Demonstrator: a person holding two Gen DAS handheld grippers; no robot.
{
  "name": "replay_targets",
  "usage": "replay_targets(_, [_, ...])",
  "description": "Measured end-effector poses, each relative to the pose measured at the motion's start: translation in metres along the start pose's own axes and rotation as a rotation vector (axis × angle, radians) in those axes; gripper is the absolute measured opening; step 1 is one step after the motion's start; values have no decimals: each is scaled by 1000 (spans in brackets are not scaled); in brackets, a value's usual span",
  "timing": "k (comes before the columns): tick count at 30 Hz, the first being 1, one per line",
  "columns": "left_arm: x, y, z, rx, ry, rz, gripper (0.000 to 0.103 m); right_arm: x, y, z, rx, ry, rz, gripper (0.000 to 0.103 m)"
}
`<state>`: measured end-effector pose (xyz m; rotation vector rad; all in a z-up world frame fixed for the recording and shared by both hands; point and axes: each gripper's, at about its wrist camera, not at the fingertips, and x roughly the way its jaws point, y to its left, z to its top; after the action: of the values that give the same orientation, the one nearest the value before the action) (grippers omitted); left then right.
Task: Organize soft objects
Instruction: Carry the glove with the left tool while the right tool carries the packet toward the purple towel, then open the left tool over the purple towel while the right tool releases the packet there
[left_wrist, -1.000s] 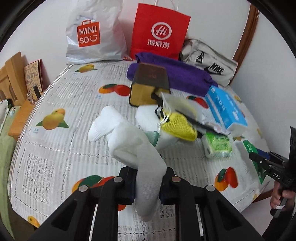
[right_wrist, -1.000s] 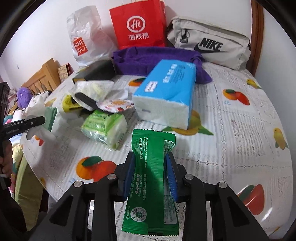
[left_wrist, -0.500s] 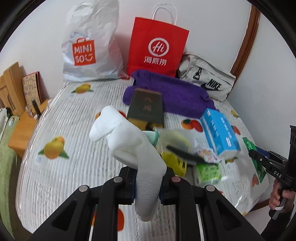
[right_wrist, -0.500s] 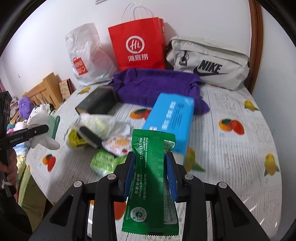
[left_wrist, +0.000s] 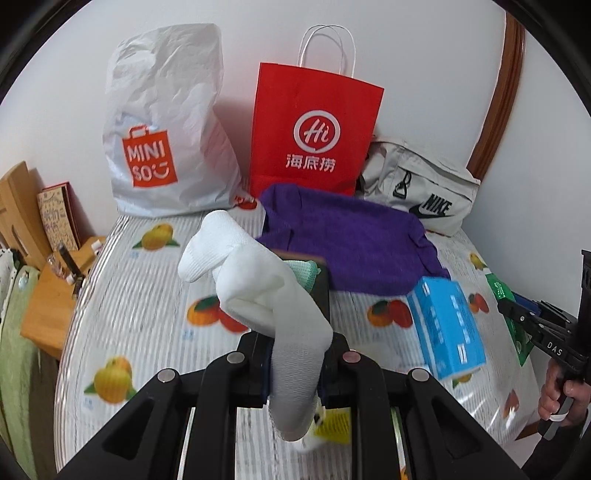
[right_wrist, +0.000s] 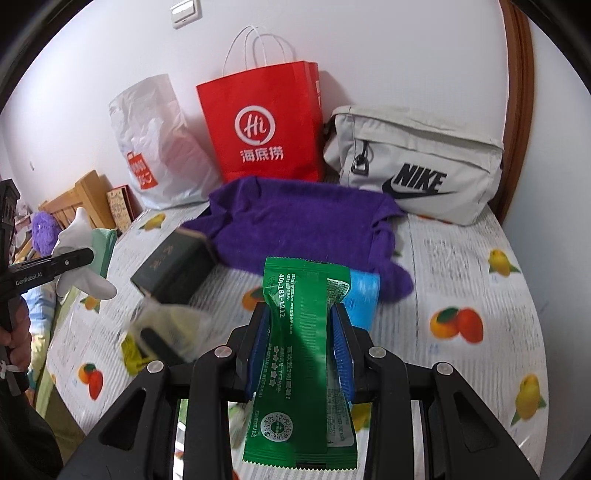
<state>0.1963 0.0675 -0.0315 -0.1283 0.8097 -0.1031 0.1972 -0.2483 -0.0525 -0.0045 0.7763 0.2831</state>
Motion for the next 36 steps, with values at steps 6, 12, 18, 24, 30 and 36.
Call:
replay_targets(6, [19,0,27,2,-8,14,18,19,-14,29,-1,-17,-15,34])
replay_targets(12, [48,0,47,-10,2,3,17,48,-31,57,4,-26,-26,34])
replay_targets(18, [83,0,62,-18,35,-4,18,89,-47,79,12,-3,-26,34])
replay_targets(24, [109,4,76,-24,59,-14,18,136,-58,95,24,41,-12,34])
replay_targets(30, [138,4,91,-25,84,-27,18,179,-68,93,47,121,7,34])
replay_targets(36, [171,-9,108,-9,119,-69,18,202,-79,88,75,186,-6,35])
